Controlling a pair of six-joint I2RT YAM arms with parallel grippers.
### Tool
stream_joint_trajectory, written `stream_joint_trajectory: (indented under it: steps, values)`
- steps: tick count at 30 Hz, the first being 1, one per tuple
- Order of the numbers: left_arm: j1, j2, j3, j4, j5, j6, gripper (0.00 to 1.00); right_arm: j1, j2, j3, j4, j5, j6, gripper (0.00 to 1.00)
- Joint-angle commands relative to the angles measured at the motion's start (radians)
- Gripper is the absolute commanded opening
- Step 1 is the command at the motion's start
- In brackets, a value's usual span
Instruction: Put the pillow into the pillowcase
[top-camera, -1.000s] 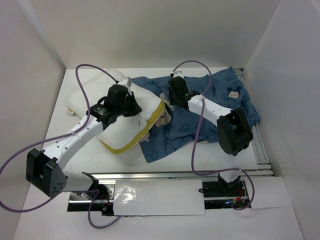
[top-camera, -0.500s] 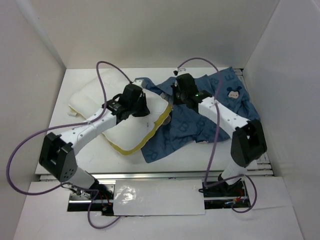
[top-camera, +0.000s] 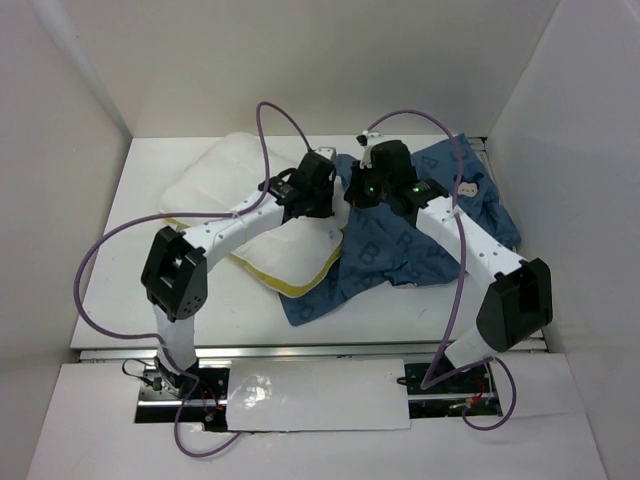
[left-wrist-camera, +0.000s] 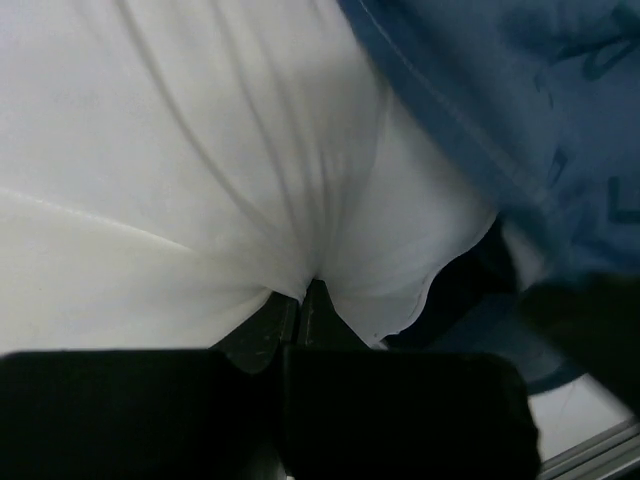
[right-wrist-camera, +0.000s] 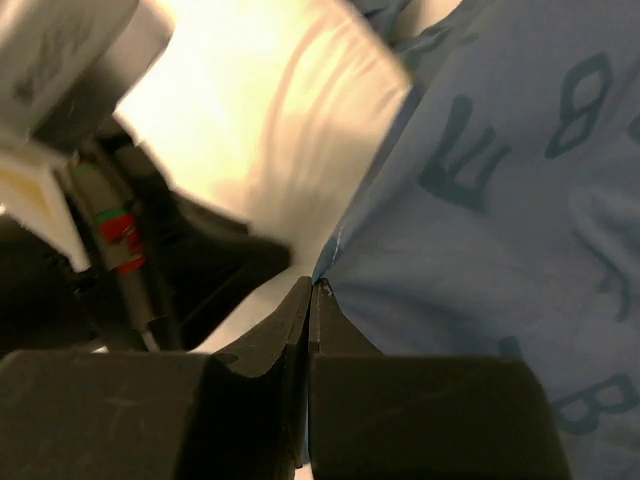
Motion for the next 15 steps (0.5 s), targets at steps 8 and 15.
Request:
stream_joint_trajectory:
  steps: [8,15]
  values:
    - [0.004,0.148,0.283,0.143,-0.118,-0.219,0.00,-0.015,-0.068,-0.041,-0.058,-0.253,0.029,0.00]
    - [-0.008,0.087,0.031,0.347,-0.172,-0.288,0.52,-0.060,-0.025,-0.059,-0.058,-0.214,0.061,0.00]
